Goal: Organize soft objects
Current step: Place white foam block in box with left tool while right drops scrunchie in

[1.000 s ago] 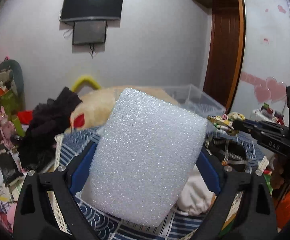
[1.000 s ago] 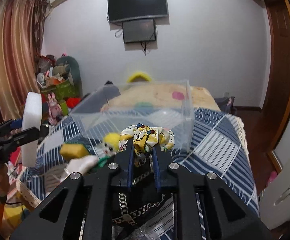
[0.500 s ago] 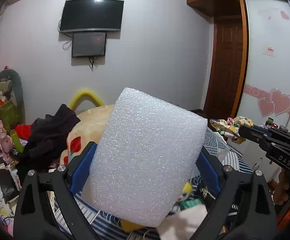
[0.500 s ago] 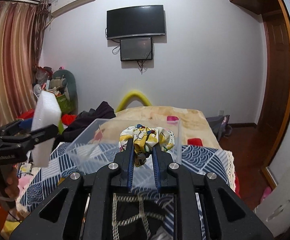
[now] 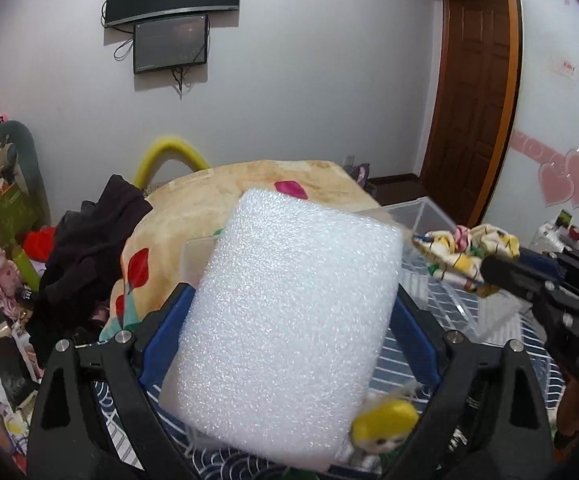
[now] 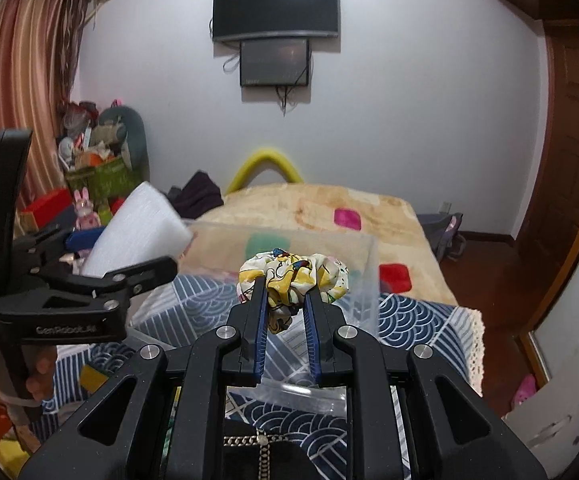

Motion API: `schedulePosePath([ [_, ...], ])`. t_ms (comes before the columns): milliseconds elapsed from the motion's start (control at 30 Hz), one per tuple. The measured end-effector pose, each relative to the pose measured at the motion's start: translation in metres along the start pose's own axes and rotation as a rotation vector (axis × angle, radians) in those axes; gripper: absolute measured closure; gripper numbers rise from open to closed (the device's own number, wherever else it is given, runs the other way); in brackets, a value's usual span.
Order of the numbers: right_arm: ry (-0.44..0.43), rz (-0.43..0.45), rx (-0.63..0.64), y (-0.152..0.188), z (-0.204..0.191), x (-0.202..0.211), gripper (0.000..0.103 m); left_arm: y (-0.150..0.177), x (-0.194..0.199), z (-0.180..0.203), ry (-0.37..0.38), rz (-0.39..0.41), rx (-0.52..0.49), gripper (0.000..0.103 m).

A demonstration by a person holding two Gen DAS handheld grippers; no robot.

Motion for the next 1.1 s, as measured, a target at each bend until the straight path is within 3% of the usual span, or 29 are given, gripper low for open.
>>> schedulePosePath([
  [400,-0.021,-0.137,0.016,0.015,-0.001,-0.028,0.084,0.009,-0.049,0.004,0.0,-0.148,-0.001,0.009],
  [533,-0.006,-0.139,0.032,0.017,-0.004,-0.024,0.071,0.013,-0.048,0.008,0.014,-0.17,-0.008,0.007],
  [700,-0.005,-0.104,0.029,0.011,-0.002,-0.009,0.069,0.011,-0.035,0.012,0.021,-0.149,-0.018,0.003],
  [833,0.0,-0.058,0.016,0.004,0.001,0.007,0.059,0.008,-0.015,0.013,0.03,-0.113,-0.027,0.001],
  [1100,-0.022,0.007,0.009,0.002,-0.002,0.036,0.054,0.011,0.027,0.008,0.03,-0.056,-0.012,0.001],
])
Point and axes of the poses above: each gripper's, at about its wrist camera, not at the fingertips, and x roughly against the way its jaws point, z to its right, y to its underside, the point moved 3 cm from there along -x, roughly the way its jaws point, and after that the axes turned 2 degrees about -z, right-handed, at the moved point
